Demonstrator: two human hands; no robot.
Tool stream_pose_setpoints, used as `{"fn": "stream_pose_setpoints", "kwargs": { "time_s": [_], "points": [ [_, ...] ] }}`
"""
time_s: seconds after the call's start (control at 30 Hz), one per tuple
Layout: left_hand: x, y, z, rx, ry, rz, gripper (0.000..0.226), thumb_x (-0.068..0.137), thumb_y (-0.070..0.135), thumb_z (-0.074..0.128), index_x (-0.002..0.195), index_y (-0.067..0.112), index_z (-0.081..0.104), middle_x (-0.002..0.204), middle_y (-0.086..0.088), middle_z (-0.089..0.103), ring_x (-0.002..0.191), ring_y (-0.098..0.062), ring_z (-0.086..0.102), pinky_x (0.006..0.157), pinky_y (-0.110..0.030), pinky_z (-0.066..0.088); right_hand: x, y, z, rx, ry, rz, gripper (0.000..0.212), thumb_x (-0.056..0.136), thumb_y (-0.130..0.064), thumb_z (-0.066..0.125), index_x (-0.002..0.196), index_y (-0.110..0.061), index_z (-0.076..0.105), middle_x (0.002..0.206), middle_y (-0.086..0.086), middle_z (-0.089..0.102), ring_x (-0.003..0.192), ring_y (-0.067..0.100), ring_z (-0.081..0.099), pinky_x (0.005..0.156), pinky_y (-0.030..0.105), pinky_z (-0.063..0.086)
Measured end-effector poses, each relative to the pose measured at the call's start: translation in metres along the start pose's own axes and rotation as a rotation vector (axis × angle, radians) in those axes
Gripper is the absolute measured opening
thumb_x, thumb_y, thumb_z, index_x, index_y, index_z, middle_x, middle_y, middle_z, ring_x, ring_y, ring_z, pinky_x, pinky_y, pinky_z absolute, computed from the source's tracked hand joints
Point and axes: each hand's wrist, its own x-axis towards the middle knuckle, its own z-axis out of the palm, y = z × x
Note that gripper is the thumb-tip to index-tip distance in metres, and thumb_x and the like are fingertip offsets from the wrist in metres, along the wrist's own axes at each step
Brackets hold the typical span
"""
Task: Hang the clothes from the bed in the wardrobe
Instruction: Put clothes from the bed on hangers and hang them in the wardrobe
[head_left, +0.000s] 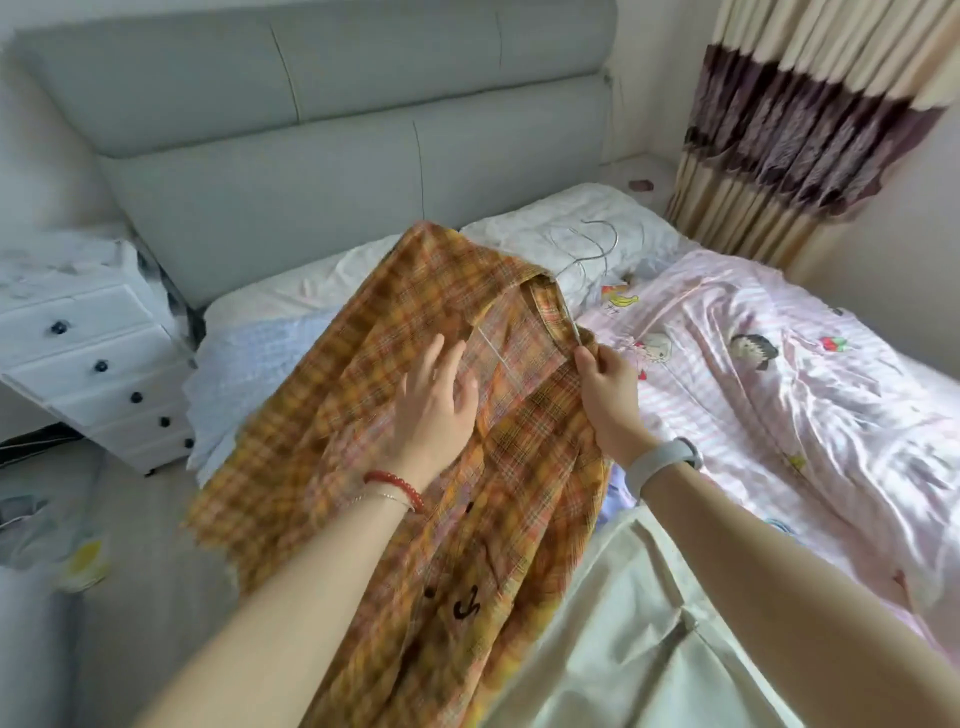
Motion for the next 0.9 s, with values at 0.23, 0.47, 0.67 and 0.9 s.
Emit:
{"fn": "stream_pose_setpoints", "kwargs": {
  "time_s": [0.23,0.47,0.67,0.9],
  "points": [
    [-0.066,-0.049,0.108,0.021,-0.385,-0.123,0.051,0.096,0.042,0.036,0.143,0.026,0.028,0.154,0.005,0.012,0.140,-0.015,0.013,0.114,-0.041,0.015,0.044,0.123,-0.011,-0.431,-0.155,0.251,0.023,0.092,-0.013,0.046,0.114,-0.010,0.049,0.101,0.016,0.058,0.068,0.019,0.055,0.058,0.026,0.047],
    [-0.162,-0.085,0.132,0.115,-0.548,-0.131,0.058,0.087,0.059,0.040,0.134,0.024,0.043,0.146,0.004,0.028,0.134,-0.016,0.024,0.110,-0.036,0.022,-0.072,0.188,0.012,-0.872,-0.394,-0.257,0.041,0.086,-0.013,0.052,0.128,-0.011,0.052,0.136,0.015,0.048,0.126,0.033,0.043,0.106,0.054,0.026],
    [-0.230,-0.091,0.114,0.266,-0.576,-0.160,0.064,0.073,0.066,0.048,0.121,0.023,0.050,0.119,0.002,0.044,0.108,-0.018,0.044,0.091,-0.033,0.036,-0.160,0.215,0.005,-0.846,-0.750,-0.812,0.038,0.085,-0.036,0.051,0.116,-0.017,0.063,0.120,0.003,0.062,0.119,0.023,0.053,0.102,0.063,0.031],
    [-0.245,-0.108,0.087,-0.054,-0.604,-0.383,0.016,0.096,0.030,0.044,0.095,0.017,0.054,0.072,0.005,0.058,0.065,-0.013,0.052,0.058,-0.028,0.040,-0.151,0.202,0.010,-0.852,-0.740,-1.036,0.017,0.069,-0.023,0.080,0.085,-0.023,0.072,0.083,-0.002,0.068,0.082,0.018,0.067,0.089,0.051,0.047]
  ]
}}
